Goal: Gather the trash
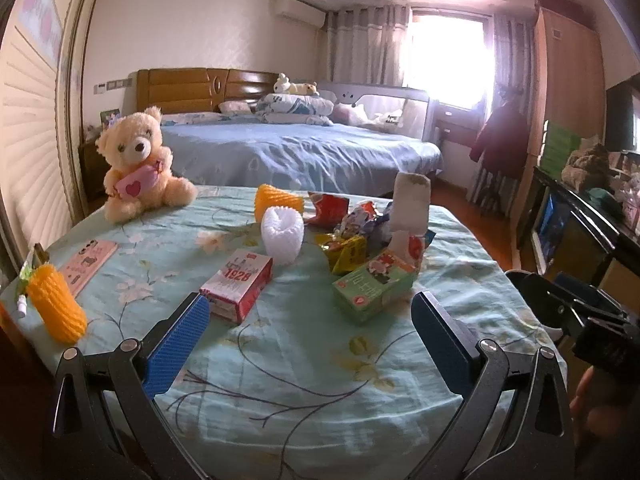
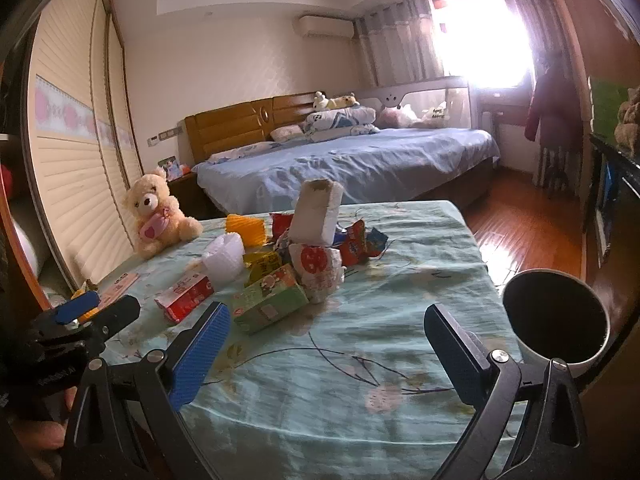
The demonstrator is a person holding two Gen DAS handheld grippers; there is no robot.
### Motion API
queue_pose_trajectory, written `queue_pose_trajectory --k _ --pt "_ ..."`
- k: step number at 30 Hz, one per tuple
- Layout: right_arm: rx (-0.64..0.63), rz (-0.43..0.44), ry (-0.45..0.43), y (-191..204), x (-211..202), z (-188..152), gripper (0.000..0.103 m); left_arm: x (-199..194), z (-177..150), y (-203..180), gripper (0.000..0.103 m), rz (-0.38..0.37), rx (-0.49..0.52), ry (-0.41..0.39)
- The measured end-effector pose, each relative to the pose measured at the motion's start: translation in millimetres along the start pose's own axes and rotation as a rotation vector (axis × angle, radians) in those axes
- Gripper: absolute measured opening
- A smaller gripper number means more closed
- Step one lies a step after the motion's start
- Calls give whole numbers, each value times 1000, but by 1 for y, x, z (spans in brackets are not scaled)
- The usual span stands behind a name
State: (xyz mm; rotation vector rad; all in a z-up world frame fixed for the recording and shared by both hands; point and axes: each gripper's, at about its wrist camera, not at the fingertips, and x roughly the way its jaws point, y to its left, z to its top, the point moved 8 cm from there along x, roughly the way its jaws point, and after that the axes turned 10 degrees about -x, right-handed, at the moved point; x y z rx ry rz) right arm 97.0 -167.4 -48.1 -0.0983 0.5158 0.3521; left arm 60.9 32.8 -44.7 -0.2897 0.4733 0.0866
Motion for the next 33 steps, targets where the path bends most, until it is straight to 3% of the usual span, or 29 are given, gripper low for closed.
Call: queue_pose_trajectory --k 13,23,33 --pt "-12 84 87 25 38 -8 99 27 0 45 103 66 -46 70" --pt "-110 253 199 49 91 -10 99 66 -4 72 103 95 -39 178" --pt "-244 268 296 58 137 -15 99 113 0 96 103 111 -57 268"
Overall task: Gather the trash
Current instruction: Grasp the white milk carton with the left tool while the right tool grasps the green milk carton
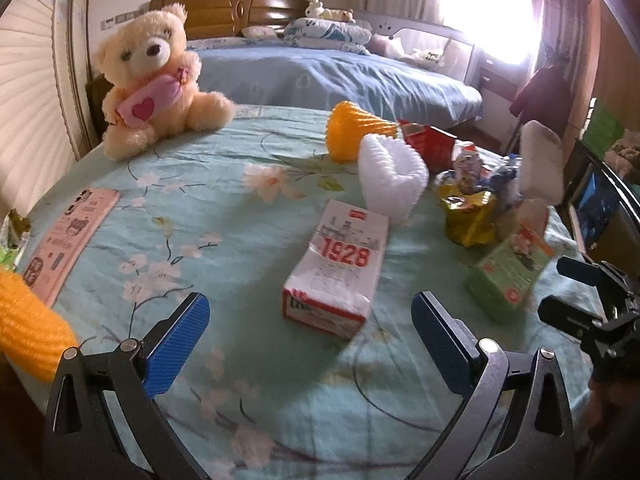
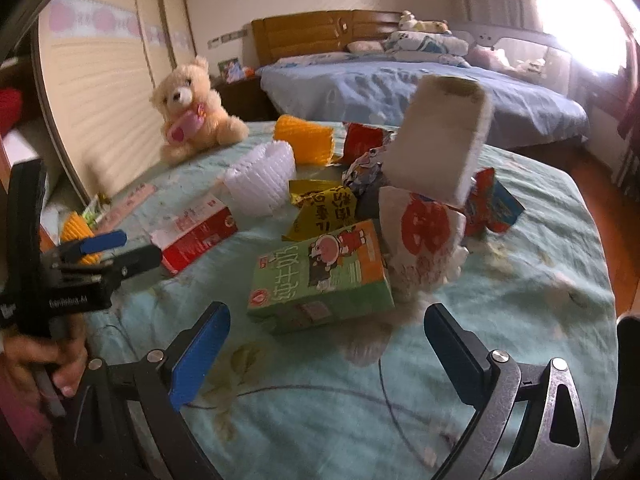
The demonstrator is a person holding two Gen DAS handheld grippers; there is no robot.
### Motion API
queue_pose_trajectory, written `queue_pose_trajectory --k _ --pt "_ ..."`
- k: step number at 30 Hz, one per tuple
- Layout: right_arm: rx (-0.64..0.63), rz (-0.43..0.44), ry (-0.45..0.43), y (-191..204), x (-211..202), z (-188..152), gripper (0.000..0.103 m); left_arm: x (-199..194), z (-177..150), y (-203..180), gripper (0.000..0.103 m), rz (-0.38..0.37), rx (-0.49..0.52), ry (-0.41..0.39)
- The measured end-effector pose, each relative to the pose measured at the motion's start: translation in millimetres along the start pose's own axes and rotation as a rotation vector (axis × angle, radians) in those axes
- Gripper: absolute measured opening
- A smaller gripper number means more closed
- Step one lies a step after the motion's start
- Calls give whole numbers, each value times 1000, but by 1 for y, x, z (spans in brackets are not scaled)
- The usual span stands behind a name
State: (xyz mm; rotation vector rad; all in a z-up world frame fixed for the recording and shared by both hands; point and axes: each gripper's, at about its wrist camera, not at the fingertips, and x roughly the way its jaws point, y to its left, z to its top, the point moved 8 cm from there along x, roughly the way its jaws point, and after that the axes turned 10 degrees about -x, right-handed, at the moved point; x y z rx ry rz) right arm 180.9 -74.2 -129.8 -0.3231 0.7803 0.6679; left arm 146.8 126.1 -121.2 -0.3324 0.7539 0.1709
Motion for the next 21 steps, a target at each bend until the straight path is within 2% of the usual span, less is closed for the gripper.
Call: queue_pose_trajectory --k 5,9,11,13,14,16,21 --pt "-75 15 34 9 15 3 99 17 4 2 103 -7 -6 39" --pt "-119 -8 82 12 33 0 98 27 3 -2 102 -20 -1 73" --pt "-102 -1 115 9 41 -4 98 31 1 -5 93 -30 7 96" --pt "-70 21 116 5 43 -3 91 35 -2 -6 79 -25 13 118" --pt "-42 30 115 1 43 -4 91 35 -2 -7 77 -20 21 108" --pt "-9 31 111 -5 42 -5 91 34 -3 -11 56 -28 39 103" --pt "77 57 56 -12 23 -7 90 27 -6 -15 52 -41 47 81"
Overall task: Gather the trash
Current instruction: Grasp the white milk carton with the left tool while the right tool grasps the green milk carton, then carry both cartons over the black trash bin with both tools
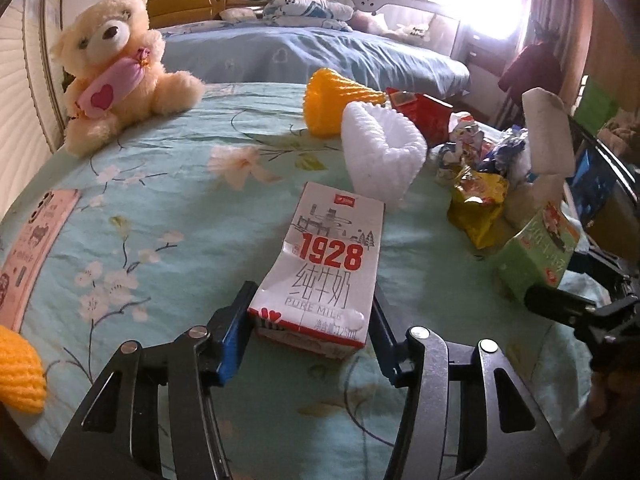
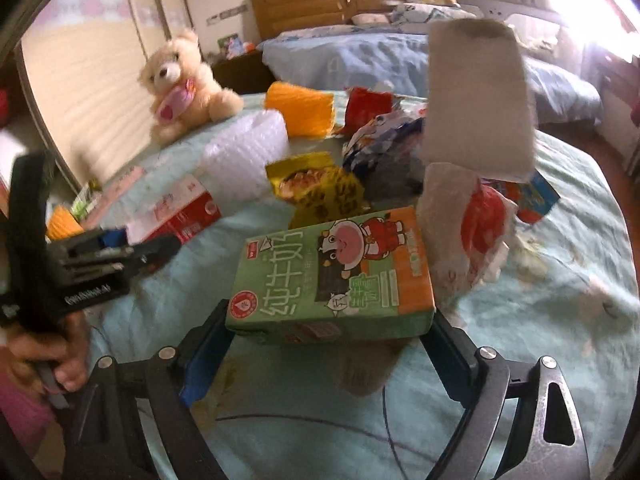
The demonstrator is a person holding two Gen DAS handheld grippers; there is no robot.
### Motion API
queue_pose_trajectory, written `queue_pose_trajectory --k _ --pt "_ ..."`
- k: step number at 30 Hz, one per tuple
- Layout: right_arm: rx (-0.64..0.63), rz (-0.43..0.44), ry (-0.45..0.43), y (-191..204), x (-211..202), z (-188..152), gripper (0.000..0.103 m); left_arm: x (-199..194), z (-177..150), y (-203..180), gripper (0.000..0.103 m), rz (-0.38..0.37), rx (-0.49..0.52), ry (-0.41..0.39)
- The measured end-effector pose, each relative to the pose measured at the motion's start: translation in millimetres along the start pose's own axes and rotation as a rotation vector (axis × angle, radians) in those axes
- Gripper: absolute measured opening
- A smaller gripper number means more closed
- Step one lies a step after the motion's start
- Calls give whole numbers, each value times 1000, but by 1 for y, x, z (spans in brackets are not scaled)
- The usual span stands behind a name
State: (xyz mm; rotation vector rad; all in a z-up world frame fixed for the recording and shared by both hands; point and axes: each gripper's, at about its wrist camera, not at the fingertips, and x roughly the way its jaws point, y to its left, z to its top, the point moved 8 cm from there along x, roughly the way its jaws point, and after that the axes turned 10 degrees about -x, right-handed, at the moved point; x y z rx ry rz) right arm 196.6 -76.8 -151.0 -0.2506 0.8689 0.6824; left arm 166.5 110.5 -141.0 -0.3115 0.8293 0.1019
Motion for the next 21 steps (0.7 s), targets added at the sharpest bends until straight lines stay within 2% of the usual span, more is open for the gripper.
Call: queue_pose_trajectory --k 7,21 --pt "83 12 -70 -6 -40 -16 90 -25 -10 -19 51 -59 -15 -31" --pt "252 -107 -130 -63 -102 -62 90 -58 -35 -106 51 -214 75 -38"
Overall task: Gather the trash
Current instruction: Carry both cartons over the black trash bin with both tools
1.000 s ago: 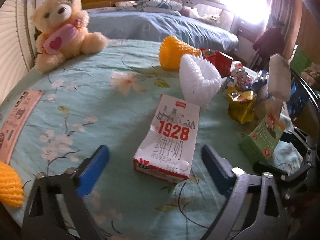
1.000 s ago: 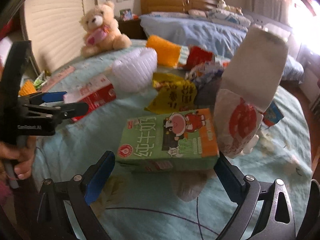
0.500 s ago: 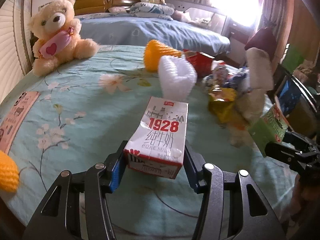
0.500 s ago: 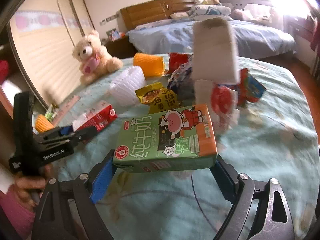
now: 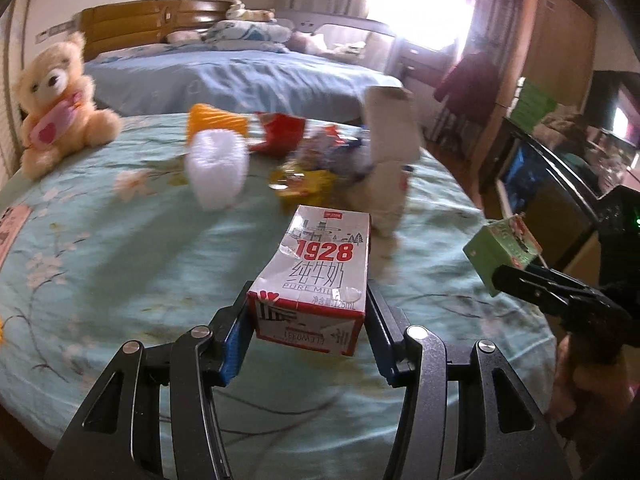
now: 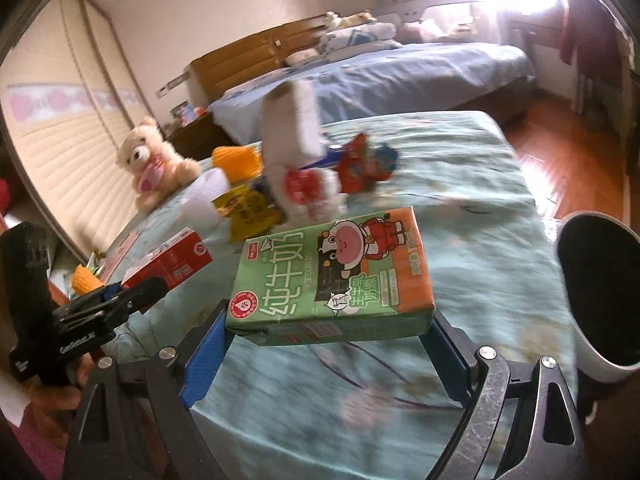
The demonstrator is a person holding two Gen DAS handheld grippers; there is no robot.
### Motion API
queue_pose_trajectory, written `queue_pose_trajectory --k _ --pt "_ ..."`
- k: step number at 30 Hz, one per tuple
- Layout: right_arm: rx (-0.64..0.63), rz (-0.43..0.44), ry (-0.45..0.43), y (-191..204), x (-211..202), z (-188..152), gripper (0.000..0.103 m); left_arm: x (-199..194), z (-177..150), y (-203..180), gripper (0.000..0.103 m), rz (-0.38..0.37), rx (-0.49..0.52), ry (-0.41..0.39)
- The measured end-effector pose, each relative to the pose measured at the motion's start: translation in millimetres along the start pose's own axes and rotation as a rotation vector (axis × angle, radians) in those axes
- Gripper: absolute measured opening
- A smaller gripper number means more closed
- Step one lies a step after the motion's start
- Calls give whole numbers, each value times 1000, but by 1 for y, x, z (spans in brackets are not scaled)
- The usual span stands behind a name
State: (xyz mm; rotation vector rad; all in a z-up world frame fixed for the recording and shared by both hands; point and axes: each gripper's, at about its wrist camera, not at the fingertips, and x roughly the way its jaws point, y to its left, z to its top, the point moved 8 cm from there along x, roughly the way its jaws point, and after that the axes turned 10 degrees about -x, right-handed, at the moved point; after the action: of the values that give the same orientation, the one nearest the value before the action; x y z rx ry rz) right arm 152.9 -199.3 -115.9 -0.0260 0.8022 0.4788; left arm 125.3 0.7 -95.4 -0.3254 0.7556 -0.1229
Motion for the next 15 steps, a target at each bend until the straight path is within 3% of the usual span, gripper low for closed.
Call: queue_pose_trajectory --k 15 --pt "128 -127 -31 -82 -49 -26 90 18 -18 -103 50 -124 147 46"
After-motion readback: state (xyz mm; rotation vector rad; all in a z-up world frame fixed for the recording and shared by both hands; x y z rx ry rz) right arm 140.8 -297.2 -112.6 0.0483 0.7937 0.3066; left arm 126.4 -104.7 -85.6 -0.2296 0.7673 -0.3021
